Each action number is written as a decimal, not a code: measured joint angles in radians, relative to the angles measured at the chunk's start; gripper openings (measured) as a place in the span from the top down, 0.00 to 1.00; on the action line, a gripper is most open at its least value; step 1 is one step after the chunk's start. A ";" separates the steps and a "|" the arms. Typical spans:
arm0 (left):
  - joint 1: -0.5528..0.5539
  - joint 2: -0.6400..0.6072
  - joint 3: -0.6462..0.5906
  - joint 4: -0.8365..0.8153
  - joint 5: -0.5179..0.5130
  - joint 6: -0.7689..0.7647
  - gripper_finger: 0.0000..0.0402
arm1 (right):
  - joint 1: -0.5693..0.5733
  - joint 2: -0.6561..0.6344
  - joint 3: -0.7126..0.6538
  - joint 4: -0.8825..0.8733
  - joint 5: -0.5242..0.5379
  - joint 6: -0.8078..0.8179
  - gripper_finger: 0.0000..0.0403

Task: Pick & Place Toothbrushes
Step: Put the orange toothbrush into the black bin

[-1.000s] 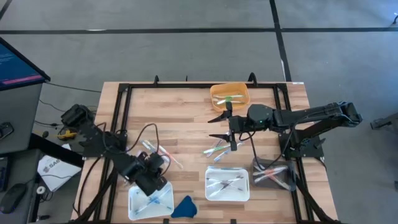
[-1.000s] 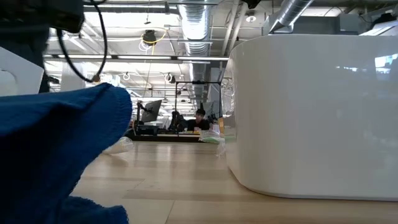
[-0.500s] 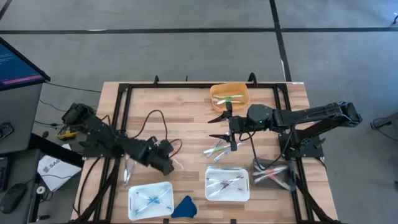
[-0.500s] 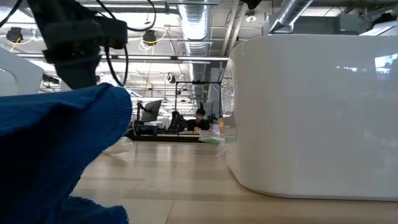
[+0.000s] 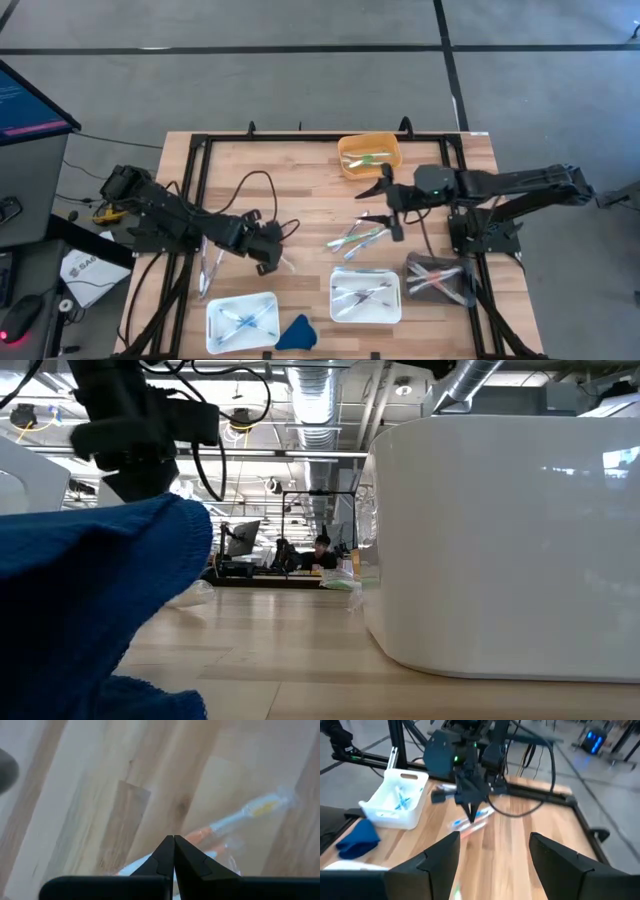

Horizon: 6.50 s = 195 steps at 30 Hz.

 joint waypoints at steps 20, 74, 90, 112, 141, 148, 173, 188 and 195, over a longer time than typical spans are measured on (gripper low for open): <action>0.027 0.000 0.000 -0.048 0.009 0.160 0.90 | 0.223 -0.169 -0.086 -0.160 0.000 0.309 0.42; 0.069 0.000 -0.166 0.332 0.131 0.626 0.63 | 0.577 -0.151 -0.087 -0.162 0.294 0.489 0.42; 0.054 0.027 -0.166 0.373 0.177 0.623 0.63 | 0.576 -0.151 -0.087 -0.164 0.294 0.484 0.42; 0.053 0.108 -0.165 0.388 0.186 0.622 0.96 | 0.576 -0.151 -0.086 -0.165 0.293 0.481 0.42; 0.047 -0.258 -0.168 1.016 0.005 0.778 0.98 | 0.637 -0.067 -0.085 0.080 0.292 0.281 0.42; 0.025 -0.218 -0.167 1.325 0.086 0.837 0.98 | 0.555 -0.053 -0.085 0.167 0.293 0.288 0.42; 0.043 0.213 -0.167 2.273 0.303 0.745 0.98 | 0.402 0.246 -0.086 0.549 0.472 0.072 0.42; 0.081 0.213 -0.167 2.101 0.330 0.746 0.98 | 0.387 0.259 -0.086 0.645 0.441 0.123 0.42; 0.084 0.213 -0.167 2.058 0.325 0.754 0.98 | 0.377 0.259 -0.086 0.661 0.439 0.116 0.42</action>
